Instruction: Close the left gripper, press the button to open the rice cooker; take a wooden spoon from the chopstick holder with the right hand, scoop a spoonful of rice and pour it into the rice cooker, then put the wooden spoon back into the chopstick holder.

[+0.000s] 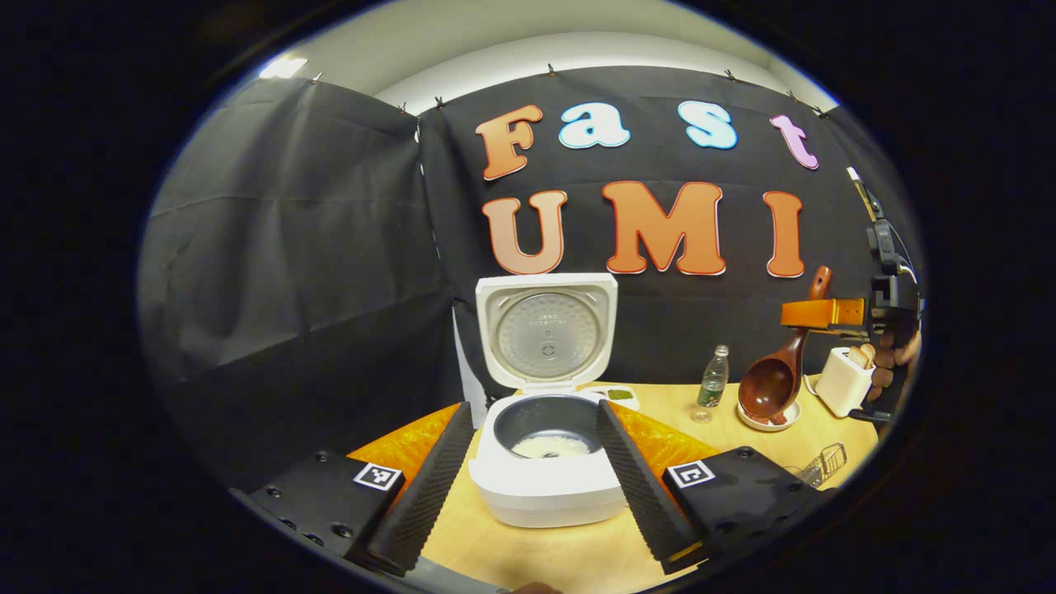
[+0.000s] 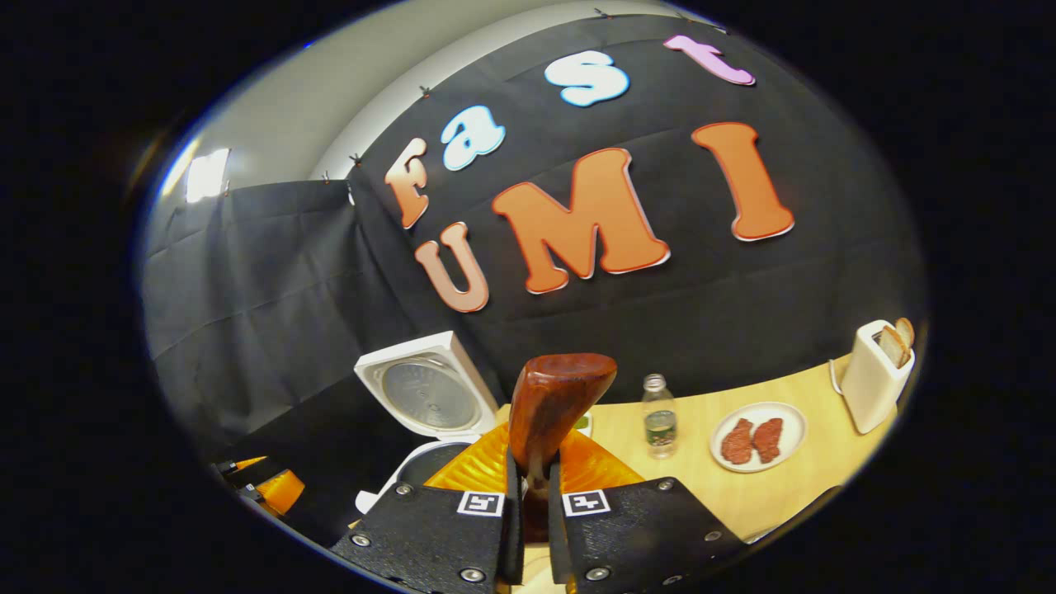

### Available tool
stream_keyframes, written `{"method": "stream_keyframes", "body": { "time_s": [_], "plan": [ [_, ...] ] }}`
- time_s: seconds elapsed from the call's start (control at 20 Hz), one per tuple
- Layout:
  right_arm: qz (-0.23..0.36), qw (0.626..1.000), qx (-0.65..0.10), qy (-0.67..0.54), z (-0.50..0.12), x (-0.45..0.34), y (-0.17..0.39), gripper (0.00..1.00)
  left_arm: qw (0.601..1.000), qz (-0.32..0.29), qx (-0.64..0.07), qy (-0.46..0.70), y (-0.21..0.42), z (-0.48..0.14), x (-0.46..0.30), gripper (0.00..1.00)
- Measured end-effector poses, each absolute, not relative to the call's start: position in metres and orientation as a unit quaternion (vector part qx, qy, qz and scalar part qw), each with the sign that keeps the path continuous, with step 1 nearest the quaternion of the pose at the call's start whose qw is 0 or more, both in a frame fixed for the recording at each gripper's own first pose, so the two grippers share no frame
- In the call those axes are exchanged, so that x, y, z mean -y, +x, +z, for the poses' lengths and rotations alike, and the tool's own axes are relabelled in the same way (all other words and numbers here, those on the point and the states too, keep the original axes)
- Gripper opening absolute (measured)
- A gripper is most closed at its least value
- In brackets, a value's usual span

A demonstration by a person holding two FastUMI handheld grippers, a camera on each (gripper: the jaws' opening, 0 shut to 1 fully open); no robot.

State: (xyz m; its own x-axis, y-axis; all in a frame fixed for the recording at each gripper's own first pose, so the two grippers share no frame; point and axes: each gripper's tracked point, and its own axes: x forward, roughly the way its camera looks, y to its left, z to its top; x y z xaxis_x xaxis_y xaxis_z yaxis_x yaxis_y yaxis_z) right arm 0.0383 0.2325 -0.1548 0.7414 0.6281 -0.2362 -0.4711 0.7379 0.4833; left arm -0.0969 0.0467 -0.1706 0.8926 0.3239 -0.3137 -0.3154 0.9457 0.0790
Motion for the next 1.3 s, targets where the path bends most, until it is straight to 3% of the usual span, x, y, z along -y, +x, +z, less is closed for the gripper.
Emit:
{"method": "stream_keyframes", "body": {
  "time_s": [0.25,0.3,0.35,0.5,0.8,0.85,0.9,0.95,1.0,1.05,1.3],
  "plan": [
    [0.222,0.929,-0.208,0.209,-0.185,-0.136,0.039,0.12,0.968,0.159,-0.194,-0.026,-0.083,-0.188,-0.011,0.96],
    [0.207,0.932,-0.211,0.21,-0.192,-0.12,0.037,0.07,0.967,0.159,-0.196,-0.025,-0.08,-0.188,-0.008,1.0],
    [0.192,0.934,-0.217,0.21,-0.201,-0.104,0.035,0.11,0.968,0.157,-0.196,-0.024,-0.077,-0.187,-0.003,1.0],
    [0.148,0.932,-0.25,0.218,-0.233,-0.063,0.031,0.12,0.967,0.153,-0.204,-0.02,-0.066,-0.19,0.006,0.96],
    [0.078,0.93,-0.279,0.225,-0.283,-0.009,0.026,0.12,0.968,0.143,-0.206,-0.005,-0.055,-0.187,0.026,1.0],
    [0.071,0.929,-0.282,0.227,-0.292,-0.004,0.023,0.12,0.968,0.145,-0.205,-0.002,-0.054,-0.185,0.027,0.96],
    [0.066,0.93,-0.278,0.229,-0.299,-0.001,0.022,0.12,0.969,0.145,-0.202,-0.001,-0.053,-0.181,0.026,1.0],
    [0.06,0.931,-0.278,0.229,-0.307,0.002,0.021,0.12,0.969,0.147,-0.2,0.0,-0.051,-0.178,0.025,0.96],
    [0.057,0.932,-0.28,0.226,-0.316,0.004,0.02,0.12,0.969,0.15,-0.198,0.002,-0.051,-0.177,0.022,1.0],
    [0.055,0.932,-0.284,0.219,-0.327,0.005,0.017,0.12,0.968,0.154,-0.196,0.004,-0.05,-0.176,0.019,0.96],
    [0.054,0.928,-0.297,0.218,-0.358,-0.006,0.006,0.14,0.966,0.172,-0.191,0.011,-0.047,-0.168,0.007,1.0]
  ]
}}
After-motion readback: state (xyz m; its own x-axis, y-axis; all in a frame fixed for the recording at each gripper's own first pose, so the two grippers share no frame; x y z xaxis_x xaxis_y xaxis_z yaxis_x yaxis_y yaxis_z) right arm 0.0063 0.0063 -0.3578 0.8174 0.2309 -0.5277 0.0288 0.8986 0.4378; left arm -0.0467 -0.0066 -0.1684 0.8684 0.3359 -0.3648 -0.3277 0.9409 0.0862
